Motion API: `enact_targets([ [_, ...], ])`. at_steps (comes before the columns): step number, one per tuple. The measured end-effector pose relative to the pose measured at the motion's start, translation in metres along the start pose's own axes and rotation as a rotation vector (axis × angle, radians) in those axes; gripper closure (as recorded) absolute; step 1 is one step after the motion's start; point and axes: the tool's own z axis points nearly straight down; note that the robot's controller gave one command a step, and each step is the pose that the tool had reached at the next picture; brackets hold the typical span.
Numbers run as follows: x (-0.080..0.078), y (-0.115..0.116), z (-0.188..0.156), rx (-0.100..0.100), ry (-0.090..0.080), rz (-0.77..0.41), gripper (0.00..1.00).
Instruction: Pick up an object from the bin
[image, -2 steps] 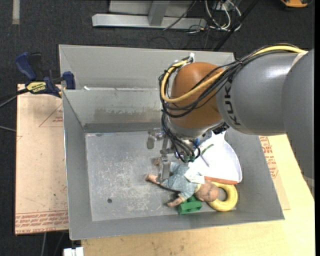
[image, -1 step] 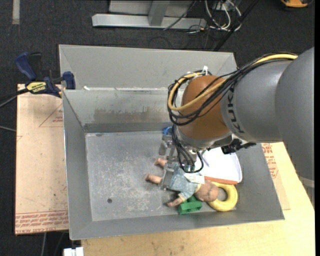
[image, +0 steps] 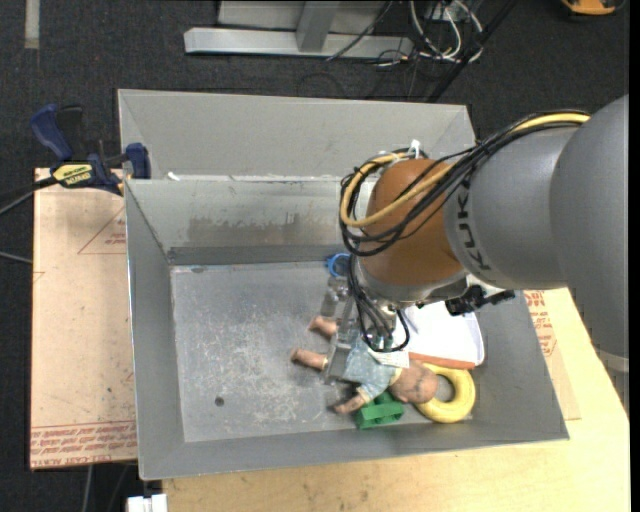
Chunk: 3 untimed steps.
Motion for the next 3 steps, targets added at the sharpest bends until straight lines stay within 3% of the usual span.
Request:
enact_targets([
  [1, 0.004, 0.004, -0.030, 0.002, 0.001, -0.083, 0.00],
  [2, -0.008, -0.014, -0.021, -0.005, -0.019, -0.137, 0.00],
  [3, -0.020, -0.039, 0.033, -0.001, -0.002, -0.193, 0.00],
])
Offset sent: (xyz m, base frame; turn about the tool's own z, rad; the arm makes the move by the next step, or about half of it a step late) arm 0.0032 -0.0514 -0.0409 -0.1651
